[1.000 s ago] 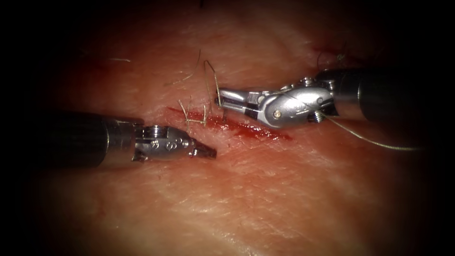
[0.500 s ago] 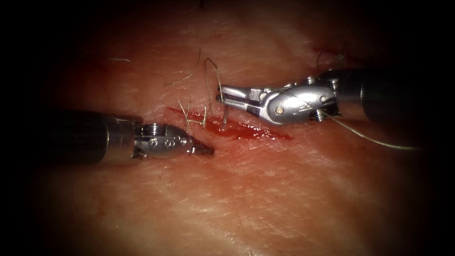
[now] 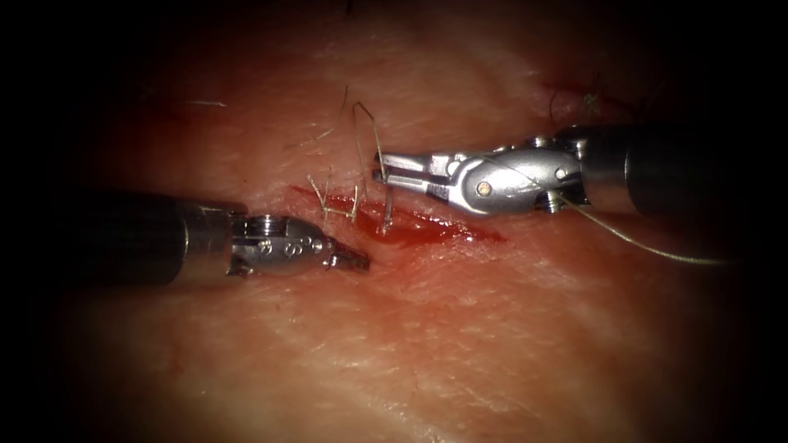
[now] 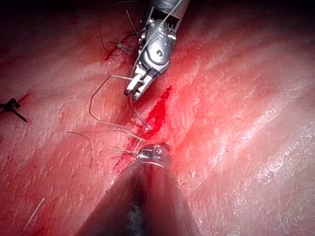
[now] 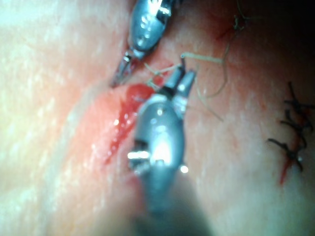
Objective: Wound Closure
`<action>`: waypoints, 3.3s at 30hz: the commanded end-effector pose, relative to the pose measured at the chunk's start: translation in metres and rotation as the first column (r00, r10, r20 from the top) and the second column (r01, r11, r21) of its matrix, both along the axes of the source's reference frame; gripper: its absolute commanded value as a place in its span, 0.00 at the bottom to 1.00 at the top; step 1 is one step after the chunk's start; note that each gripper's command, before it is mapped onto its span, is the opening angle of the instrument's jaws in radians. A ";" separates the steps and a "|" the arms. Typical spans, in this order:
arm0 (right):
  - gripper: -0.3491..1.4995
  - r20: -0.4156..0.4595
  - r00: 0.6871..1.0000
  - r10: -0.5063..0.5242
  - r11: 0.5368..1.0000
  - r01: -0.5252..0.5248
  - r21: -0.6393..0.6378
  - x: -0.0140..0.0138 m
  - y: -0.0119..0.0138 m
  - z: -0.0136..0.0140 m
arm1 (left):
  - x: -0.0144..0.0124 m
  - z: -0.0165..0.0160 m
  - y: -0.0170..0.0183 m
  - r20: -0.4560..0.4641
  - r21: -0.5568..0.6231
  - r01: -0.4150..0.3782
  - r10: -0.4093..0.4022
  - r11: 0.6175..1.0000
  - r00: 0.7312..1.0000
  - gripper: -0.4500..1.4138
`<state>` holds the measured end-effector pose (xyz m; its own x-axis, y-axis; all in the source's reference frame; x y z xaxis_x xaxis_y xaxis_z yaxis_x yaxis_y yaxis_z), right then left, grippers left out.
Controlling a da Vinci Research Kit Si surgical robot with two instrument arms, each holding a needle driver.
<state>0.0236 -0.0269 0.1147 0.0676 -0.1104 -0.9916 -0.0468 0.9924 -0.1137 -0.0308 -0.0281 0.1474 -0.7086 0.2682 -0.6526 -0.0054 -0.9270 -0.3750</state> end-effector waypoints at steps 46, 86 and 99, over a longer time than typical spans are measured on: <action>0.00 0.065 0.992 0.108 0.676 -0.121 0.727 0.0007 0.0023 0.0016 | -0.0005 0.0002 -0.0003 0.001 0.005 -0.001 0.001 1.000 1.000 0.11; 0.89 0.080 0.995 0.059 0.458 -0.098 0.883 -0.0024 -0.0005 0.0036 | 0.0005 -0.0014 -0.0002 0.014 -0.039 -0.033 0.034 0.999 0.999 0.16; 0.94 0.293 0.952 -0.092 0.496 -0.211 0.842 -0.0101 -0.0011 0.0054 | 0.0008 -0.0030 -0.0012 0.071 -0.172 -0.075 0.088 0.982 0.994 0.29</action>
<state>0.0130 -0.0278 0.1194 0.3120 0.7925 -0.5241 -0.2265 0.5978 0.7690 -0.0295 -0.0289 0.1438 -0.6672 0.0846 -0.7401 0.0943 -0.9760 -0.1965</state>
